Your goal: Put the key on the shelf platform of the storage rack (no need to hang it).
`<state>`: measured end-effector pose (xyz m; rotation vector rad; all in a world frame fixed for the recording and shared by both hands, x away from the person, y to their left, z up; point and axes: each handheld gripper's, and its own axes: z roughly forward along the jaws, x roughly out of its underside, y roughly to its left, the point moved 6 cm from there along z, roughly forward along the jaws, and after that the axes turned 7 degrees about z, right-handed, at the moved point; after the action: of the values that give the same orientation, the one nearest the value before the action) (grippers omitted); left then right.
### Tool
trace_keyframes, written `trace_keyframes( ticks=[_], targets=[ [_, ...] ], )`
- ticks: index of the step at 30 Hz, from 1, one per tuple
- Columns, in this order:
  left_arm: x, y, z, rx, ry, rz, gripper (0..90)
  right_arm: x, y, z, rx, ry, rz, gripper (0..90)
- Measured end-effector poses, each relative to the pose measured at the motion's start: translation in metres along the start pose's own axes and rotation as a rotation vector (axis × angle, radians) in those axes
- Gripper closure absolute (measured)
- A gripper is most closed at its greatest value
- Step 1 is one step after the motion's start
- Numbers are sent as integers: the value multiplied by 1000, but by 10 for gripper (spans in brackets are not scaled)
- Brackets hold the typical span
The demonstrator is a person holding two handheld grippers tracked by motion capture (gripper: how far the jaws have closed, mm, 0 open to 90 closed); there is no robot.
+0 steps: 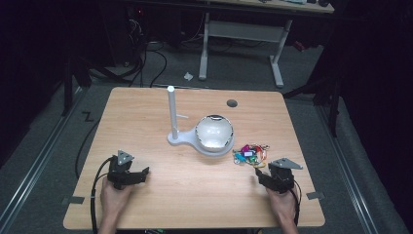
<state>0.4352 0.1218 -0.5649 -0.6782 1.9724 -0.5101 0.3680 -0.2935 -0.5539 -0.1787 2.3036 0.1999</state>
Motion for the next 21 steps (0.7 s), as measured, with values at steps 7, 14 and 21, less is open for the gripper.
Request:
trace_keyframes(
  ticks=[7, 14, 21],
  targets=[
    [0, 0, 0, 0, 0, -1, 151, -10, 11, -3, -28, -14, -26, 422],
    [0, 0, 0, 0, -2, -1, 154, -27, 19, 1, -50, -23, -47, 421],
    [0, 0, 0, -1, -2, -1, 155, -37, 18, 14, -49, -8, -38, 417]
  ],
)
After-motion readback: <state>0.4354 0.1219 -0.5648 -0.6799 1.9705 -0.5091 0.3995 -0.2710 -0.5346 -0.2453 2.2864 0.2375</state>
